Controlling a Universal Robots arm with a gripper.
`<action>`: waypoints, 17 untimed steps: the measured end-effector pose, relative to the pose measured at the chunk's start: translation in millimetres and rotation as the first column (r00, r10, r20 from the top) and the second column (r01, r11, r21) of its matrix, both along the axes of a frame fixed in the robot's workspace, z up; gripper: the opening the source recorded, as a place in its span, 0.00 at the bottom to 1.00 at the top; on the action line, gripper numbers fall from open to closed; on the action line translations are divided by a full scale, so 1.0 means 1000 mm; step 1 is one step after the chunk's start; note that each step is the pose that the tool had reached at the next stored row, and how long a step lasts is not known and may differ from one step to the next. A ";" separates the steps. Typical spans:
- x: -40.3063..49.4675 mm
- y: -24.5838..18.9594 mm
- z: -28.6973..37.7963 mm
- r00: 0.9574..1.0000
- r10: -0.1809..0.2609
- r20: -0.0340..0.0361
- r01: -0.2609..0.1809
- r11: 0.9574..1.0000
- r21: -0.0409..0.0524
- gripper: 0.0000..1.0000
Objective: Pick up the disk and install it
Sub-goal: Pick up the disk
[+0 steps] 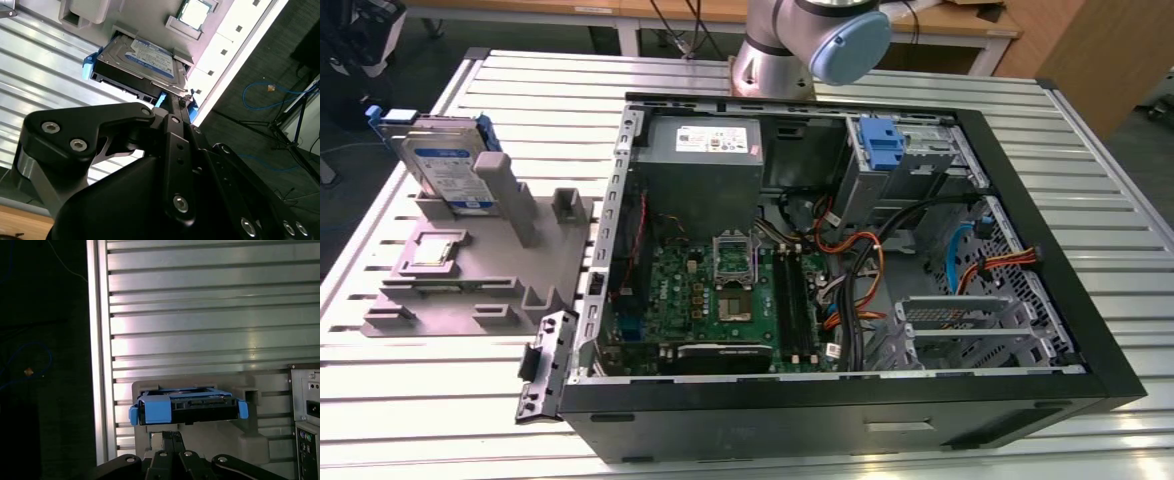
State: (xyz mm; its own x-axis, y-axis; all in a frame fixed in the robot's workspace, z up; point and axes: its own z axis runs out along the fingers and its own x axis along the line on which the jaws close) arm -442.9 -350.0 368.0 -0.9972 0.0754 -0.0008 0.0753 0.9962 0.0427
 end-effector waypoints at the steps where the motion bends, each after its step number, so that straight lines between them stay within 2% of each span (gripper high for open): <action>1: 0.0000 0.0000 0.0000 1.000 0.003 0.000 -0.003 1.000 0.000 0.10; 3: -0.0001 0.0000 0.0000 1.000 0.017 0.000 -0.017 1.000 0.000 0.10; 6: -0.0001 0.0000 -0.0001 0.998 0.063 0.000 -0.063 0.998 0.000 0.10; 12: 0.0000 0.0000 0.0000 0.988 0.154 0.000 -0.154 0.988 0.000 0.10; 14: 0.0000 0.0000 0.0000 0.985 0.173 0.000 -0.173 0.985 0.000 0.10; 17: -0.0001 -0.0005 0.0000 0.983 0.186 0.000 -0.186 0.983 0.000 0.10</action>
